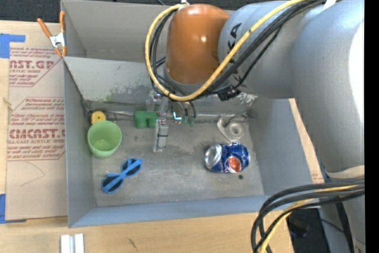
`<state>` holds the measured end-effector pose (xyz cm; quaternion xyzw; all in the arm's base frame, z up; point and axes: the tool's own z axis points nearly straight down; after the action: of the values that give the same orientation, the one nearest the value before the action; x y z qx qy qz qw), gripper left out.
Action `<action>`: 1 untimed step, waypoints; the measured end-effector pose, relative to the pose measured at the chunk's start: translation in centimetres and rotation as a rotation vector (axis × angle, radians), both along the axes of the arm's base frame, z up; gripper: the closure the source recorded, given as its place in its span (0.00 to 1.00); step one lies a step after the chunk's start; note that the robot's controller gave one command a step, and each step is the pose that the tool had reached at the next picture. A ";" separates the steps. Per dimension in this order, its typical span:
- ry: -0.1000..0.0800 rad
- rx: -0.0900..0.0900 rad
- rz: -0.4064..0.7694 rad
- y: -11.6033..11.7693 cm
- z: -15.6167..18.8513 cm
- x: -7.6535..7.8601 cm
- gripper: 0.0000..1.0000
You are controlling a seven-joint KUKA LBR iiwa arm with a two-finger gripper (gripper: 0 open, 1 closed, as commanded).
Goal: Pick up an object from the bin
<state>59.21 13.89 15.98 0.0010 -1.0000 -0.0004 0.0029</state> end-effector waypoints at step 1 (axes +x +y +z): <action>-0.003 -0.001 0.525 5.7 -9.2 -4.1 0.00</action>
Offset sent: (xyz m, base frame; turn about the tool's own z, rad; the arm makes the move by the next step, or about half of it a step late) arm -0.0399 0.0580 -0.0898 -0.5253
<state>55.13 19.62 6.77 0.2607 -0.9654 0.0008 0.0015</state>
